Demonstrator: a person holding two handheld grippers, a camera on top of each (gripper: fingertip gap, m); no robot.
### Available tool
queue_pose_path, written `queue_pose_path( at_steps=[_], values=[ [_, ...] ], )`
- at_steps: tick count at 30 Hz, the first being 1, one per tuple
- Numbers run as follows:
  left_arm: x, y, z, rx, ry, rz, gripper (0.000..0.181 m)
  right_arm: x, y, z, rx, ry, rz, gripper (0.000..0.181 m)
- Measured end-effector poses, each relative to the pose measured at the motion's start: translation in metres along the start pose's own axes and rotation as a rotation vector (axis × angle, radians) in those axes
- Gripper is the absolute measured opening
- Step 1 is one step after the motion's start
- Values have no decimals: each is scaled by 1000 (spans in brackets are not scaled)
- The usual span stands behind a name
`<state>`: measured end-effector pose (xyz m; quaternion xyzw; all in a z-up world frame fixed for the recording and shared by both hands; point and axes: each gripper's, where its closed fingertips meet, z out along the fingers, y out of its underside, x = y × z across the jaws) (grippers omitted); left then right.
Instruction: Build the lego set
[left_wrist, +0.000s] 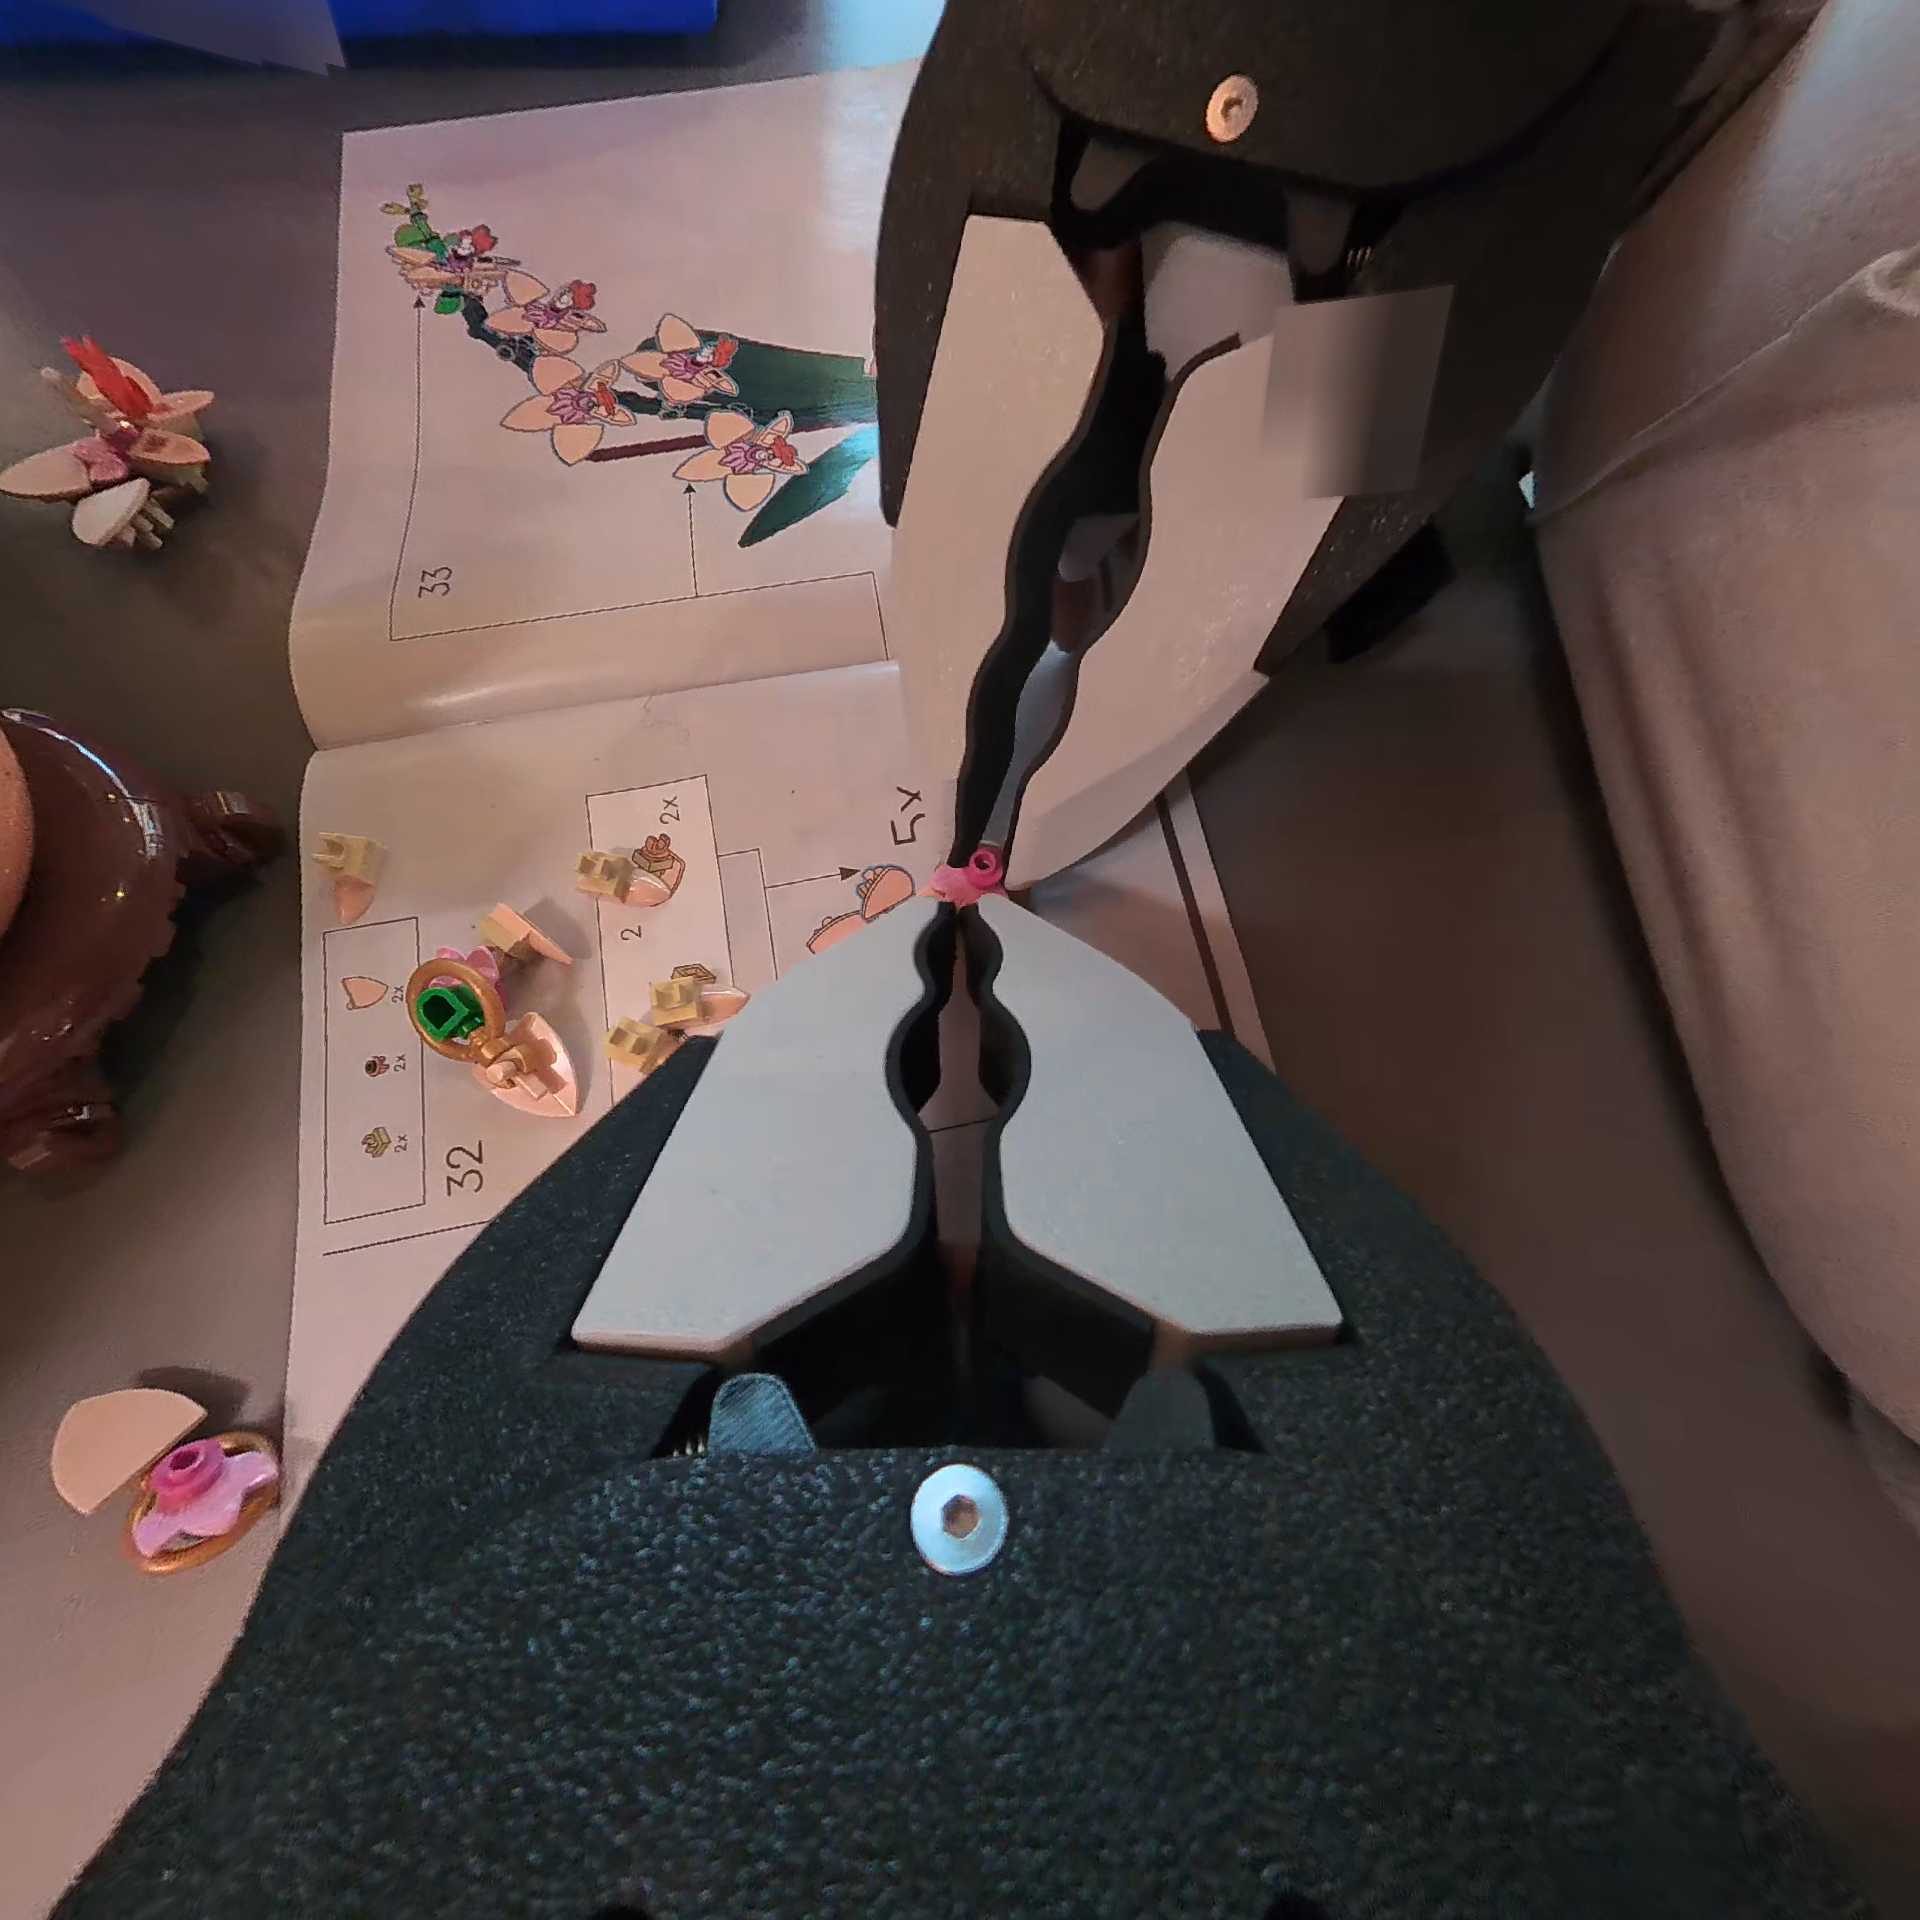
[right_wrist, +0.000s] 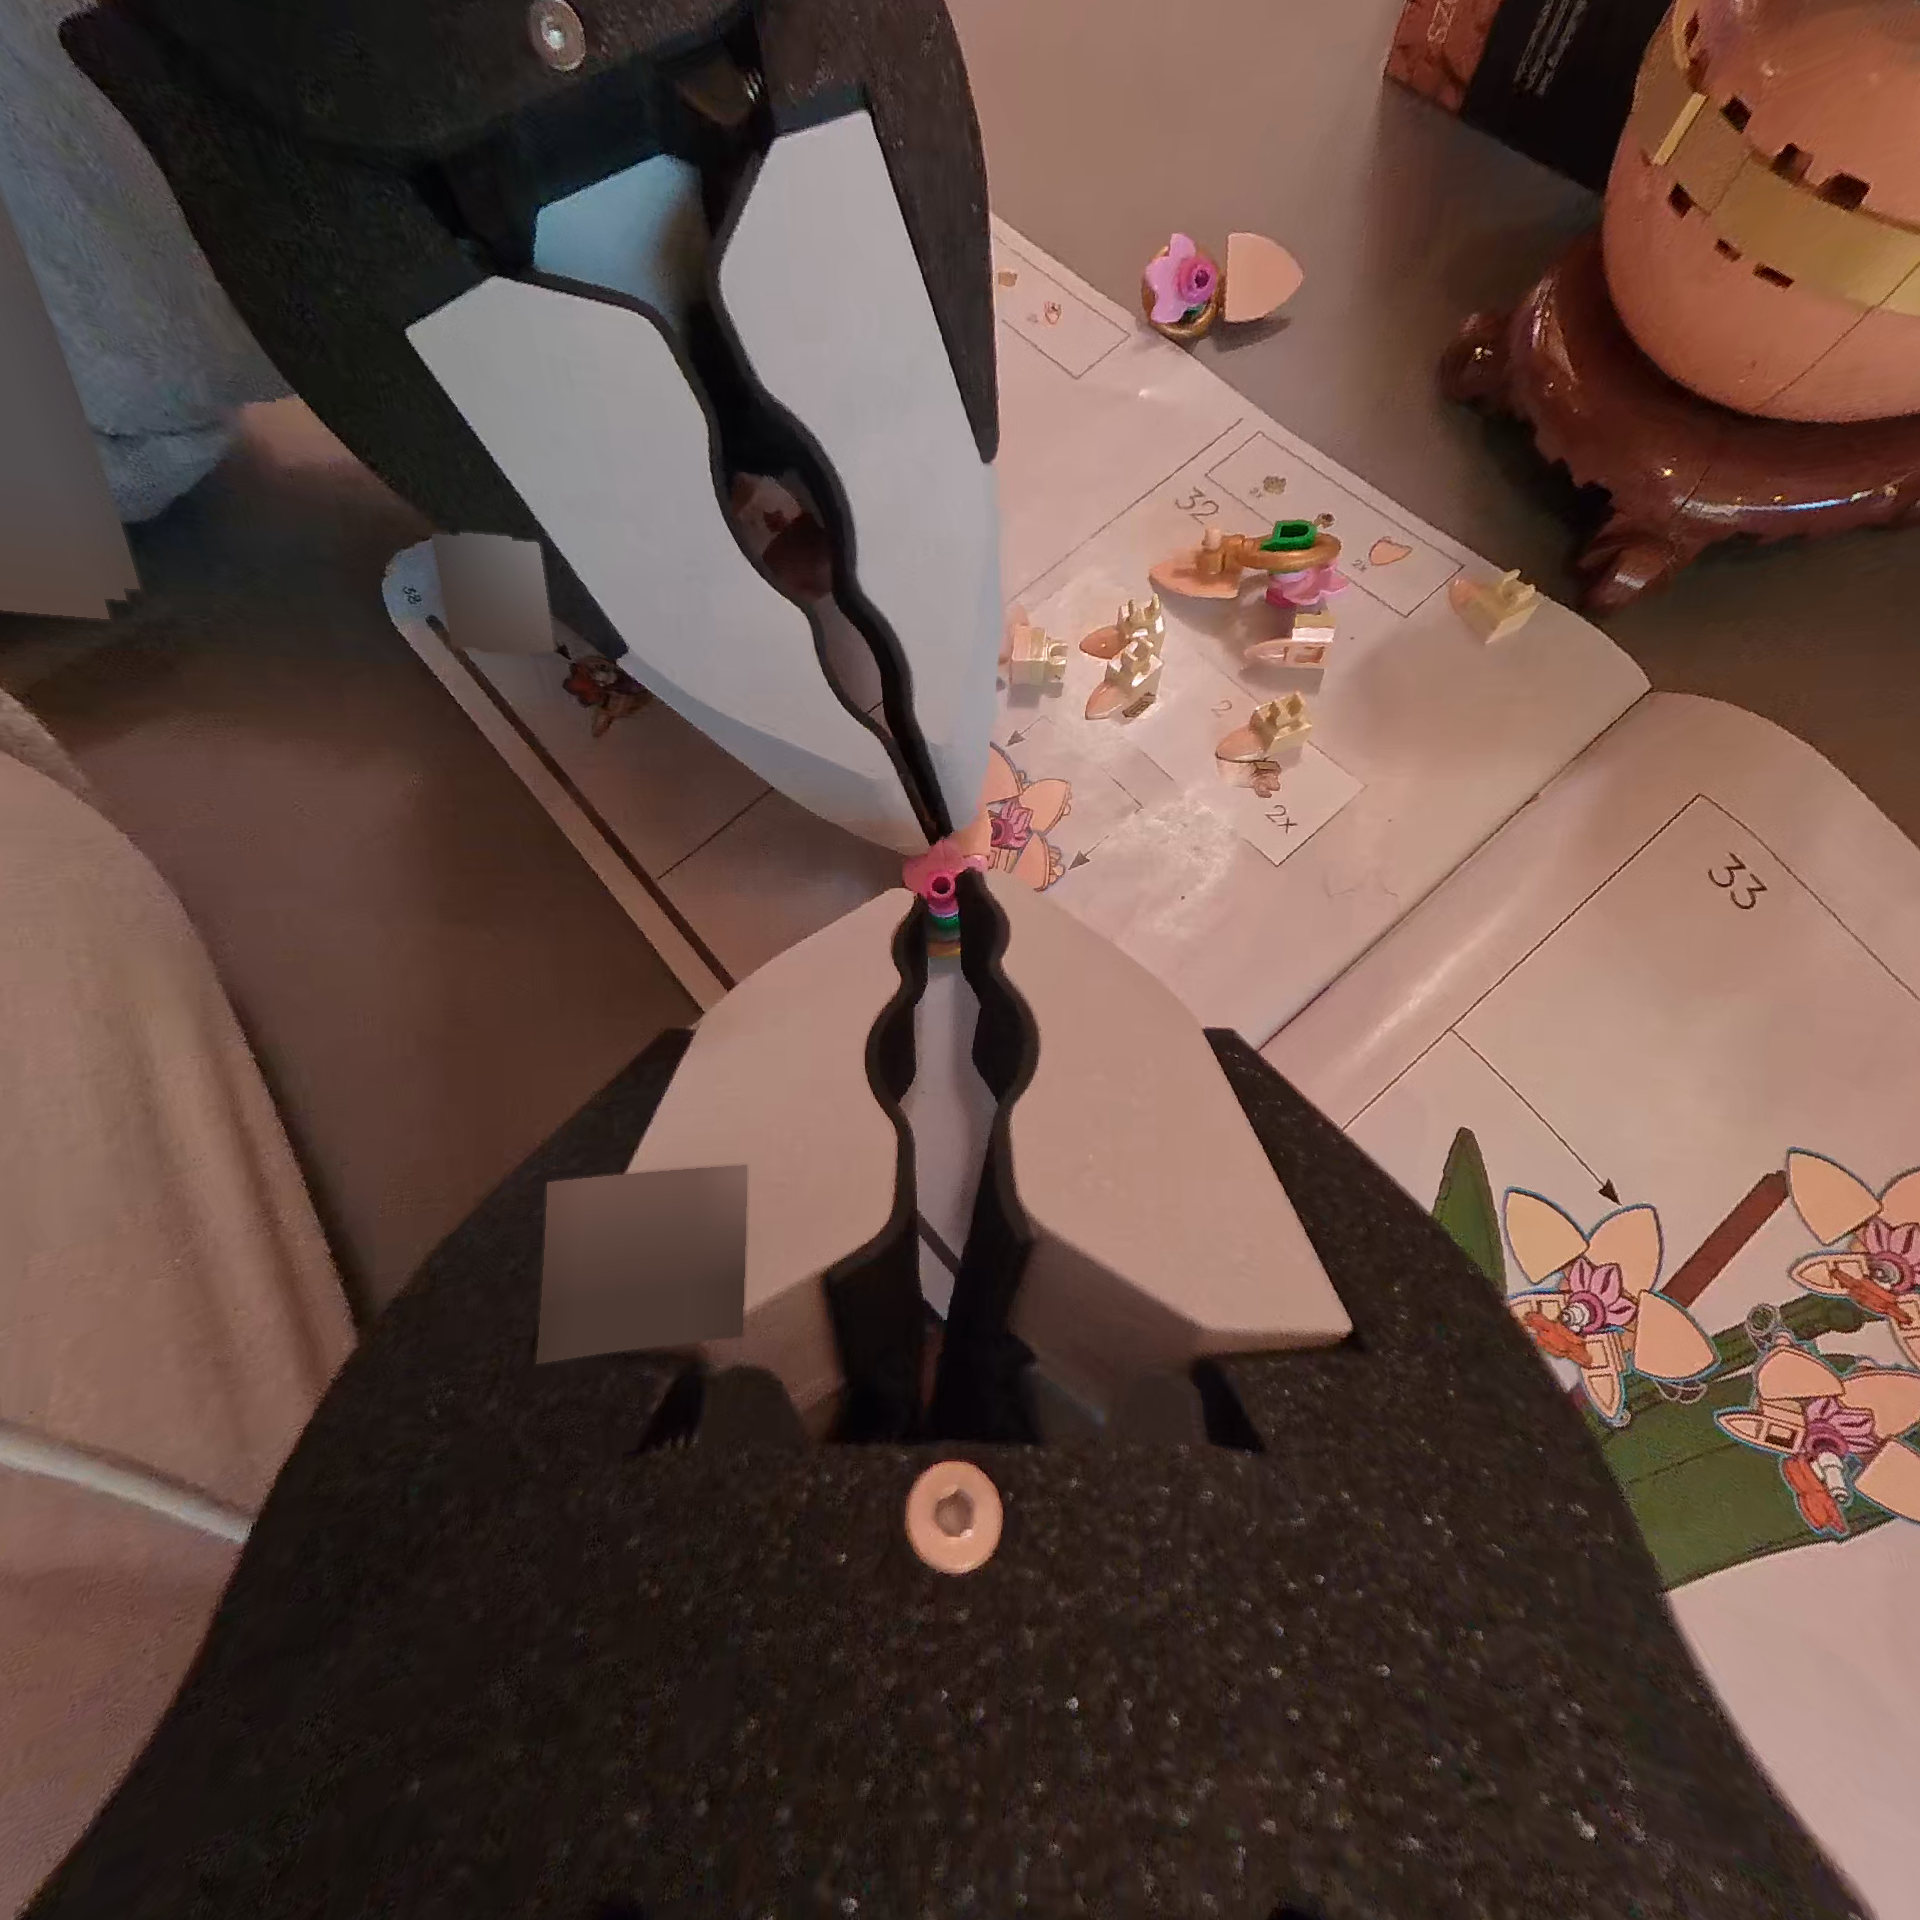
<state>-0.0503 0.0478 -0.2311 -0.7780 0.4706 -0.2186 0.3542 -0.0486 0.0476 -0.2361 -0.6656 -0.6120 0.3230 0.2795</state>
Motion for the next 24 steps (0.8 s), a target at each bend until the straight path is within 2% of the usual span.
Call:
queue_pose_path(
  at_steps=[6,17,24],
  values=[
    [0,0,0,-4,4,-30,1,0,1,0,-58,21,-22,5],
    [-1,1,-1,6,12,-76,0,1,3,-1,-282,90,-108,6],
    [0,1,-1,27,29,-100,0,-1,6,-1,-387,72,-109,6]
  ],
)
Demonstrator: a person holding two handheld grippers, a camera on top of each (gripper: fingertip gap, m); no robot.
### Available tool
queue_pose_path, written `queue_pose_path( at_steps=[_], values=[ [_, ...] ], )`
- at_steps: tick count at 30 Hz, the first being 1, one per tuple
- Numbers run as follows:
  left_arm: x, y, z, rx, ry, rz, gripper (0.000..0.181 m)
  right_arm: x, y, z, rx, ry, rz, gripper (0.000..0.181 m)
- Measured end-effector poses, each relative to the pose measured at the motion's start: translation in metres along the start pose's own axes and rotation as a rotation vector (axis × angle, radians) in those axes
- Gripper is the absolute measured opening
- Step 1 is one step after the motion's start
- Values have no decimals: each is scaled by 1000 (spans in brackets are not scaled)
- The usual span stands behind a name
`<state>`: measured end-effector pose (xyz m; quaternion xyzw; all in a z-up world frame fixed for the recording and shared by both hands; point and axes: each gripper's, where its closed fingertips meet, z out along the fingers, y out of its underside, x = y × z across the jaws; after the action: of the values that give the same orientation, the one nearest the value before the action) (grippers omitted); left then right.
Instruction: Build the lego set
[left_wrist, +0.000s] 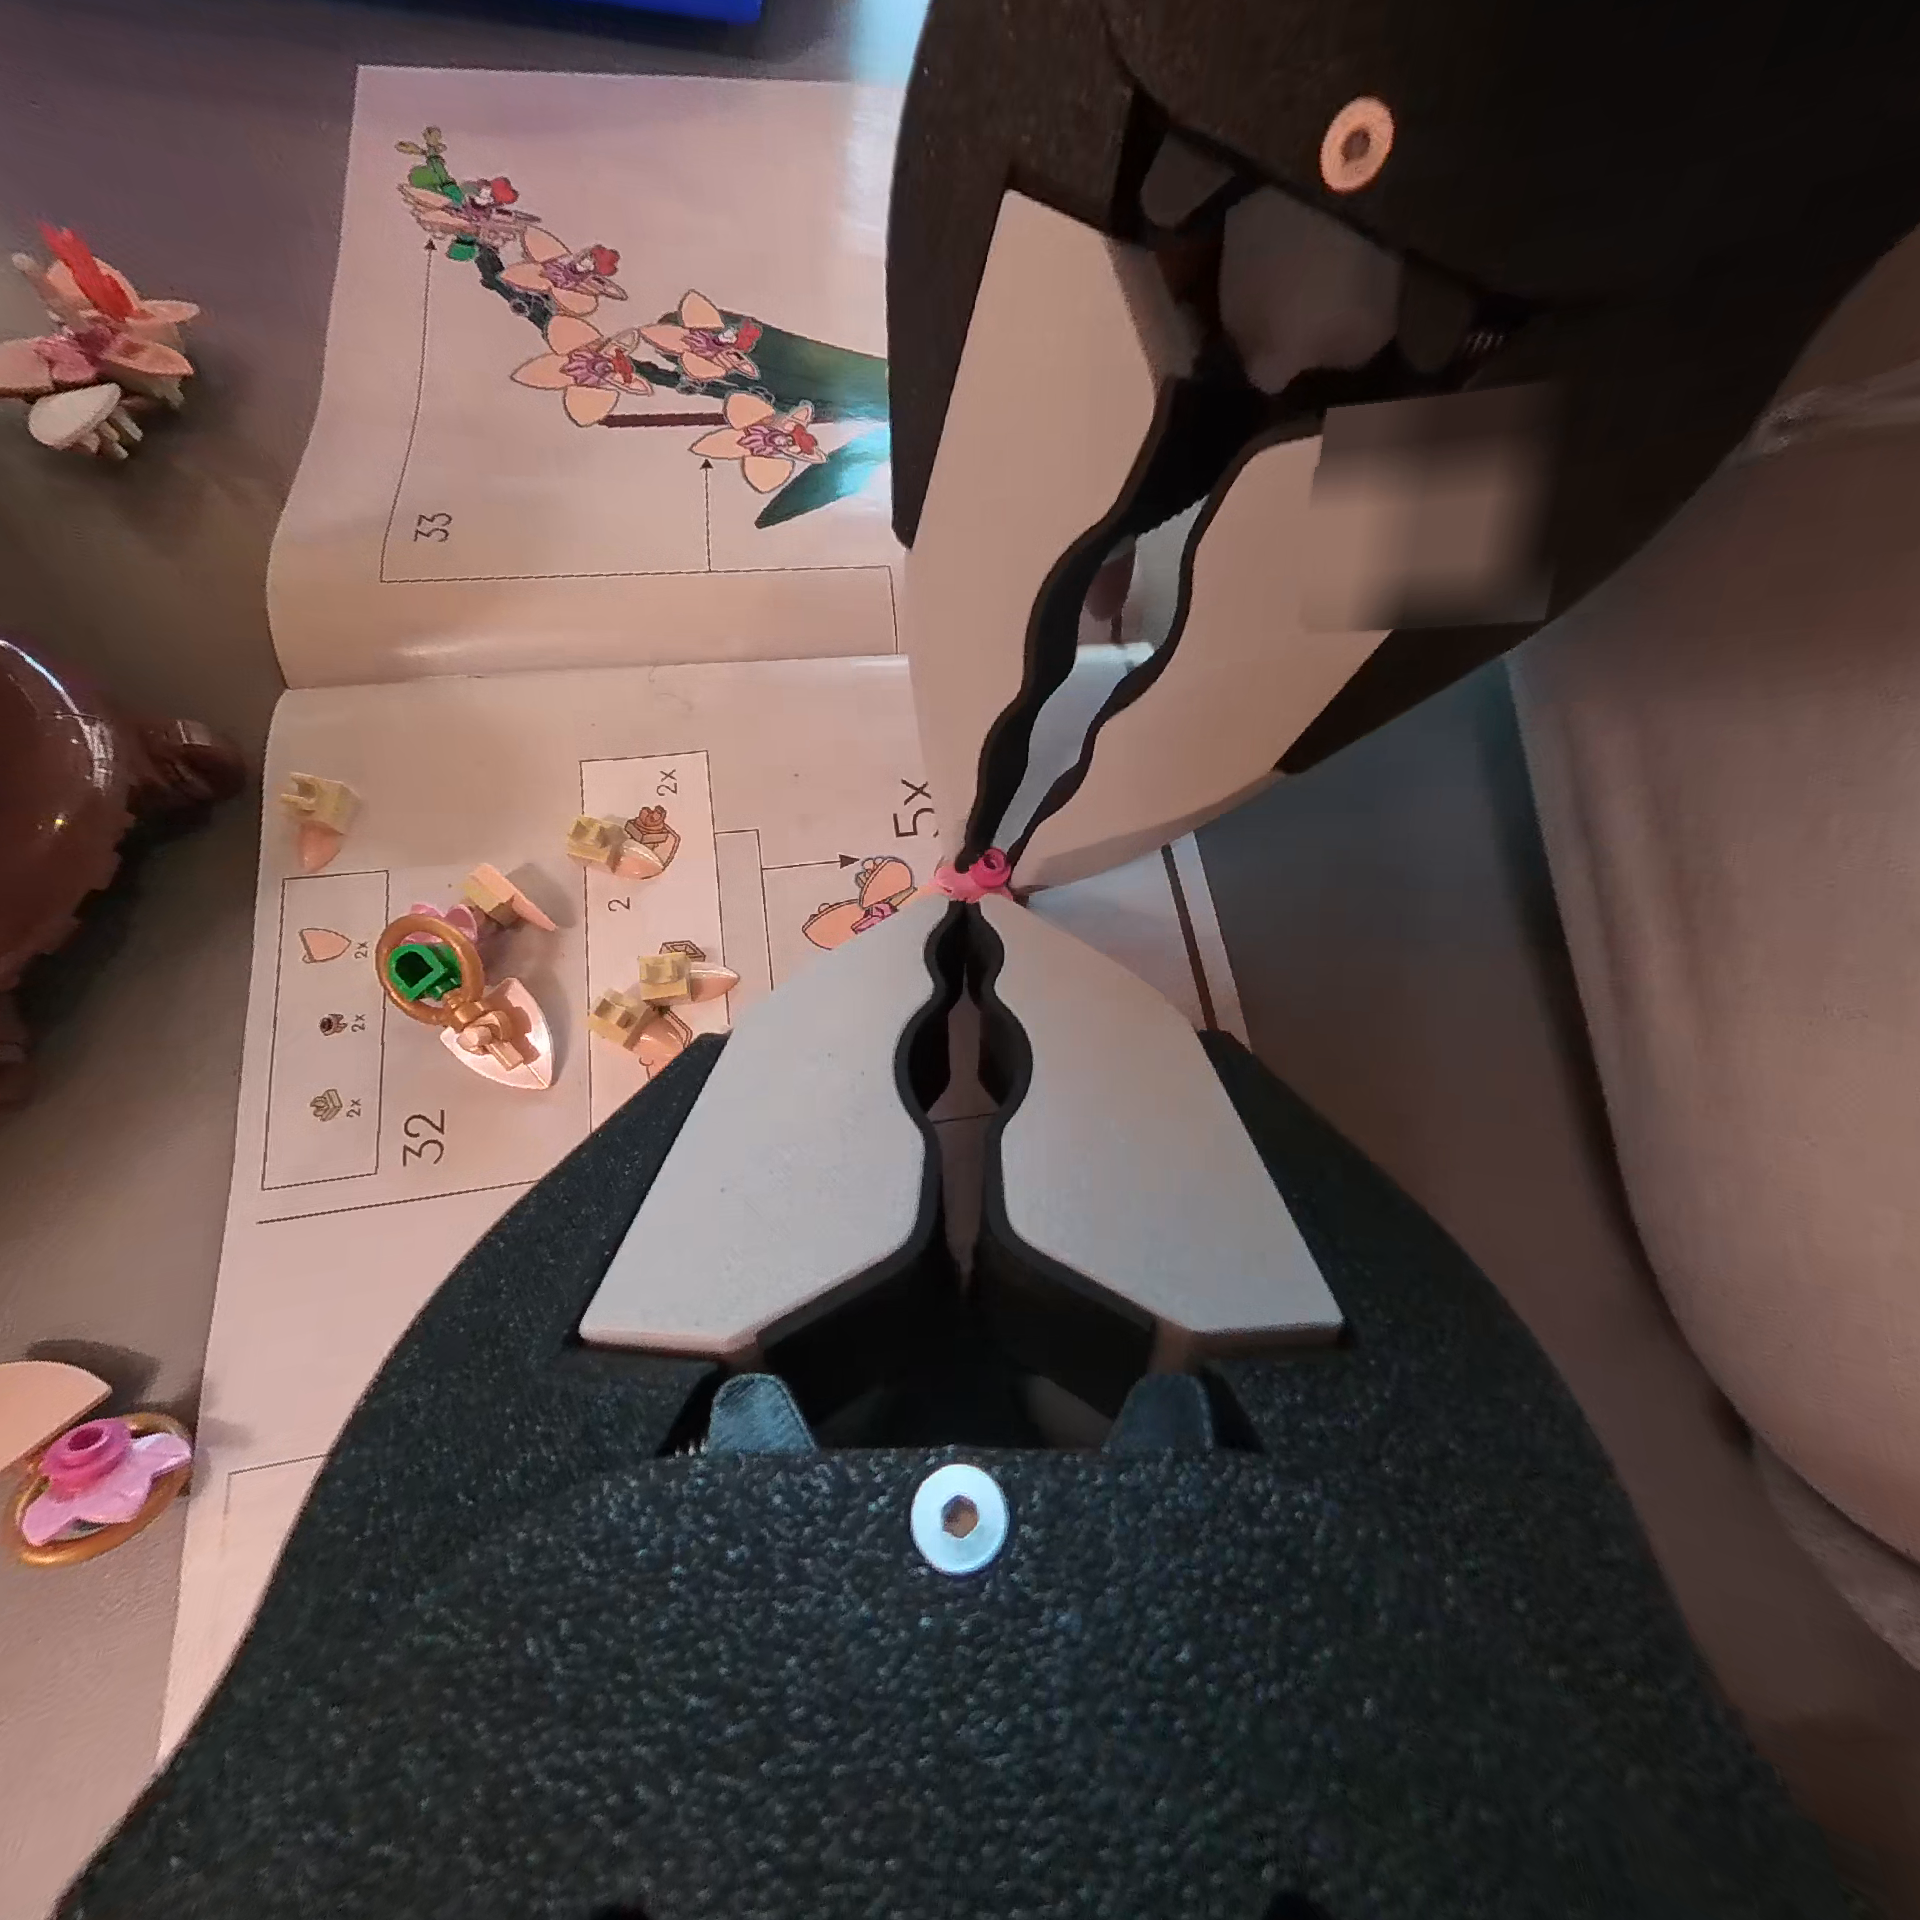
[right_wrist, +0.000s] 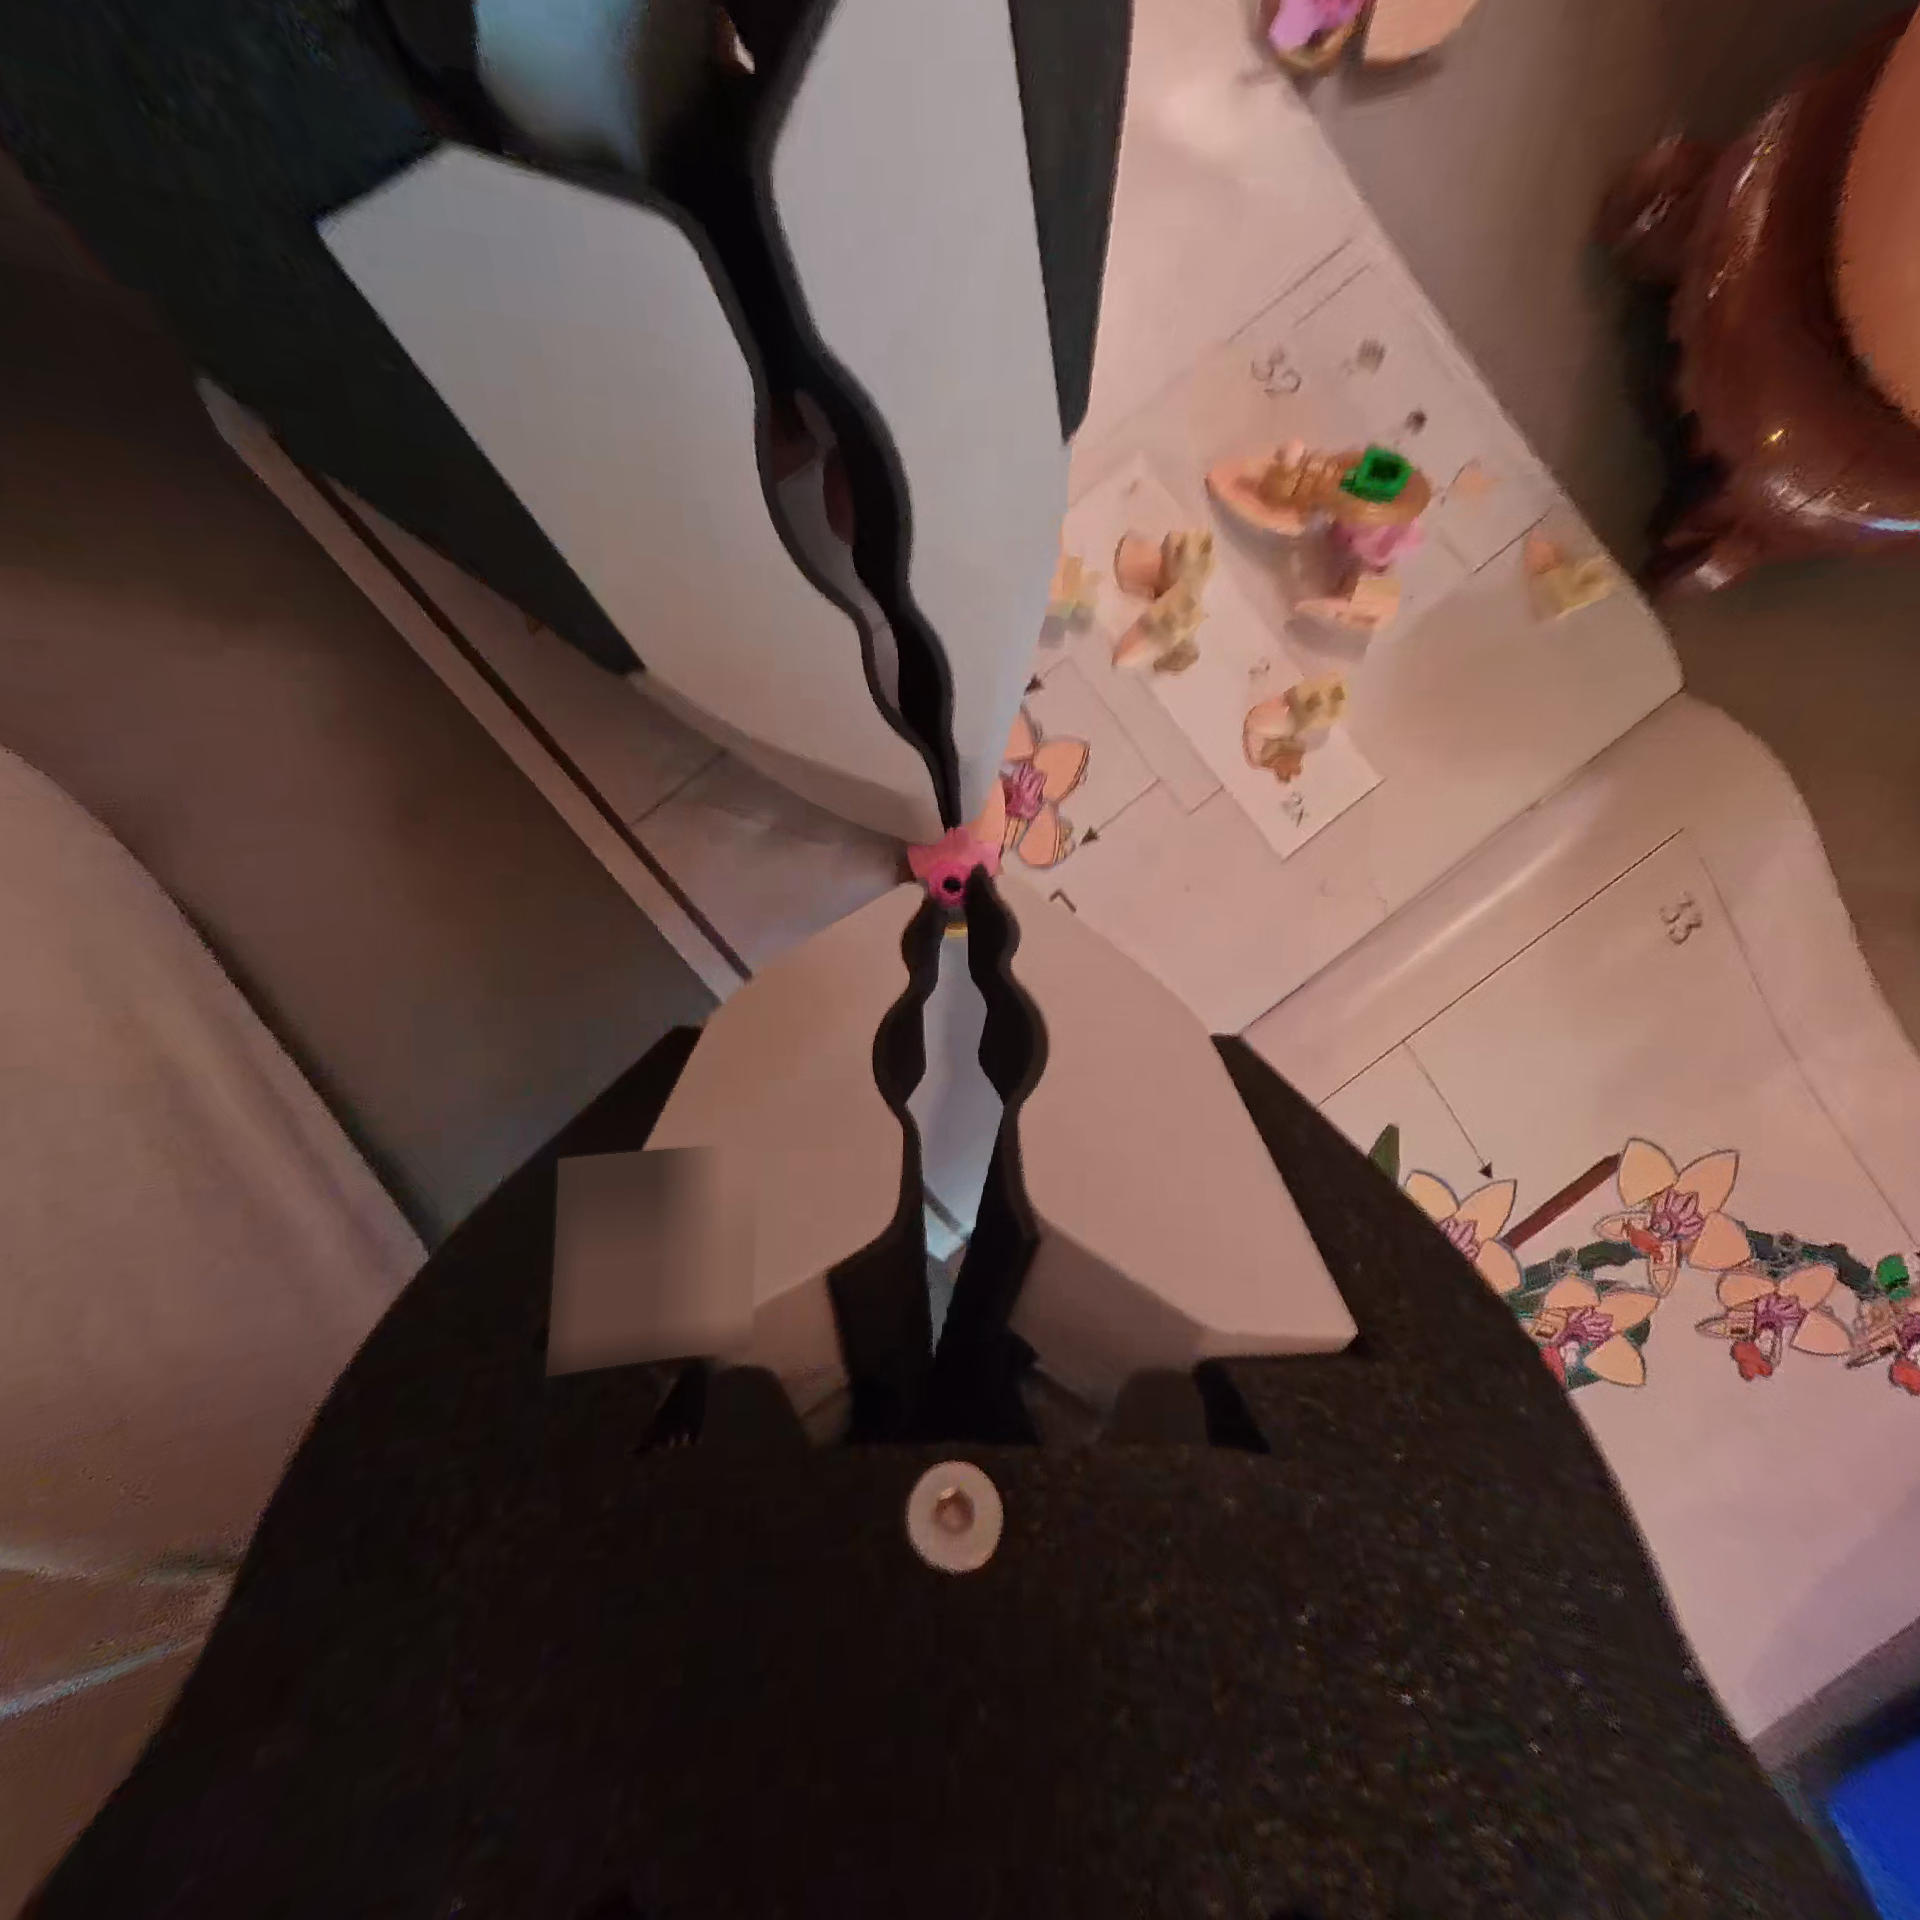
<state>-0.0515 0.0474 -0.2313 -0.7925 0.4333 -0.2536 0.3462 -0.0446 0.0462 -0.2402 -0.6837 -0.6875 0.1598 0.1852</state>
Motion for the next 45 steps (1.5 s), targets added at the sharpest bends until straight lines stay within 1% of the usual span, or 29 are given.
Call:
queue_pose_path(
  at_steps=[5,7,9,10,11,12,15,18,21,25,27,29,31,33,36,38,41,43,45],
  values=[
    [0,0,0,9,8,-14,0,1,0,0,41,-21,37,5],
    [0,0,0,9,1,4,0,1,-1,0,49,-8,11,6],
    [0,-1,0,10,4,-10,0,2,-2,0,92,-15,21,7],
    [0,-1,0,10,5,-16,0,2,-3,-1,125,-41,57,10],
    [-1,-1,0,7,3,-18,0,0,-3,-1,153,-72,93,18],
    [-1,-2,1,4,-1,-17,0,-1,-2,-2,178,-101,118,21],
    [1,-2,3,-19,-8,-8,0,5,-4,-12,274,-110,161,27],
    [-2,-2,-1,-24,-30,-6,2,11,2,-18,308,-97,127,26],
    [-9,-3,-8,-24,-72,-9,3,8,12,-16,303,-141,144,25],
    [-15,-13,-12,-14,-147,12,8,6,10,-23,367,-212,174,25],
    [-9,-17,-5,-27,-139,22,10,4,13,-24,372,-217,138,24],
    [-4,-14,5,-76,-121,10,15,4,17,-22,370,-202,78,23],
    [0,-10,15,-111,-98,-5,18,1,18,-24,392,-201,-3,17],
    [2,-8,21,-126,-73,-33,19,0,20,-24,404,-169,-97,15],
    [12,-9,24,-115,2,-41,13,0,20,-23,439,-105,-248,12],
    [17,-10,24,-107,37,-48,6,-4,20,-23,466,-93,-315,12],
    [21,-9,24,-106,48,-29,4,-5,19,-23,493,-87,-366,12],
    [23,-10,23,-94,35,2,2,-6,17,-27,521,-97,-367,13],
    [25,-11,22,-88,1,56,1,-3,16,-32,554,-99,-349,20]
  ],
)
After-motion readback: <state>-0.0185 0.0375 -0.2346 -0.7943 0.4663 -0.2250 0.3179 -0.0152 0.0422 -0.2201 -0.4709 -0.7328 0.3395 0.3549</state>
